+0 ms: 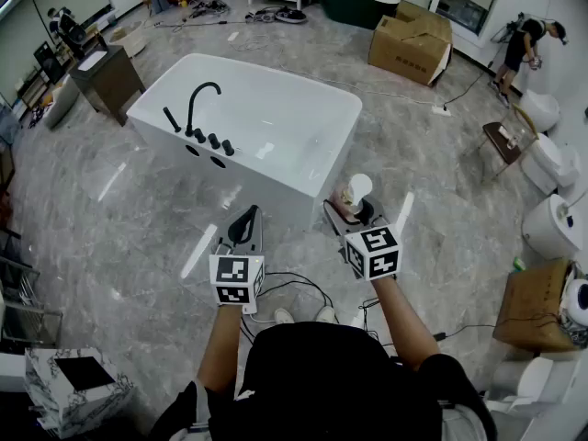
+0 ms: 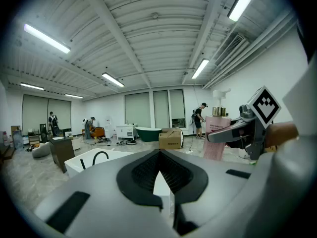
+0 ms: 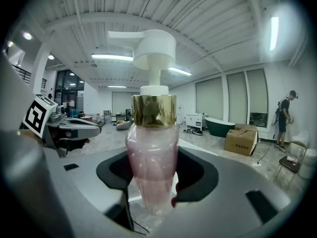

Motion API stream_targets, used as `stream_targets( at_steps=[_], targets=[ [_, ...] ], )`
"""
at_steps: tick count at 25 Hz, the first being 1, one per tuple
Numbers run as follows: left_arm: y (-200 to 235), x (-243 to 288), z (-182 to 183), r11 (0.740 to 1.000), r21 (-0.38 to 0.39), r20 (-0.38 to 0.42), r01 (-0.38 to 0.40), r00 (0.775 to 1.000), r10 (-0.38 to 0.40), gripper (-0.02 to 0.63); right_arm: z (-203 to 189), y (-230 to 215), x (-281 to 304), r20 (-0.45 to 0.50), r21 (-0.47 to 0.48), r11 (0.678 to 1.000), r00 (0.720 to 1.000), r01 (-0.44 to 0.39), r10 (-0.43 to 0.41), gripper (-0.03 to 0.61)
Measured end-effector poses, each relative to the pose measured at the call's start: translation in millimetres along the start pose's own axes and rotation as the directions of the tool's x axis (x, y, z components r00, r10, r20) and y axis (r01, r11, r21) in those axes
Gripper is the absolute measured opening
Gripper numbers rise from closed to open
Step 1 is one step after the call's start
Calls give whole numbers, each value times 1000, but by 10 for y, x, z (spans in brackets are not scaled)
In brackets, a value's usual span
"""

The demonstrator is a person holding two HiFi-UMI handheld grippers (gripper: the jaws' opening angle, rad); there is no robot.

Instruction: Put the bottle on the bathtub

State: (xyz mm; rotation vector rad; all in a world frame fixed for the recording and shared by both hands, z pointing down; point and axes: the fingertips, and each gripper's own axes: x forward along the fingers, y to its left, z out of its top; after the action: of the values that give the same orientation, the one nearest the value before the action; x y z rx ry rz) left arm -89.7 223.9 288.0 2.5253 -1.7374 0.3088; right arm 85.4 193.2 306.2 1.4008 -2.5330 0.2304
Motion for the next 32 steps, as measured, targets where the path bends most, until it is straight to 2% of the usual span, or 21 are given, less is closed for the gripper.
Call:
stream_targets(
  at_steps=[11, 18, 26, 32],
  targets=[
    [-476, 50, -31, 1000, 8, -6, -23, 1000, 23, 12, -113, -328, -240, 20, 5, 1000, 999, -31, 30, 235],
    [-627, -6, -139, 998, 3, -19, -56, 998, 56, 12, -186, -398, -299, 28, -9, 998, 997, -67, 67, 235],
    [-539, 53, -124, 997, 5, -20, -74, 997, 74, 12, -145, -414, -170, 31, -20, 997, 997, -75, 76, 236],
    [-366, 346, -118, 999, 0, -16, -52, 999, 52, 12, -97, -458, 98, 24, -31, 997, 997, -72, 73, 235]
  ],
)
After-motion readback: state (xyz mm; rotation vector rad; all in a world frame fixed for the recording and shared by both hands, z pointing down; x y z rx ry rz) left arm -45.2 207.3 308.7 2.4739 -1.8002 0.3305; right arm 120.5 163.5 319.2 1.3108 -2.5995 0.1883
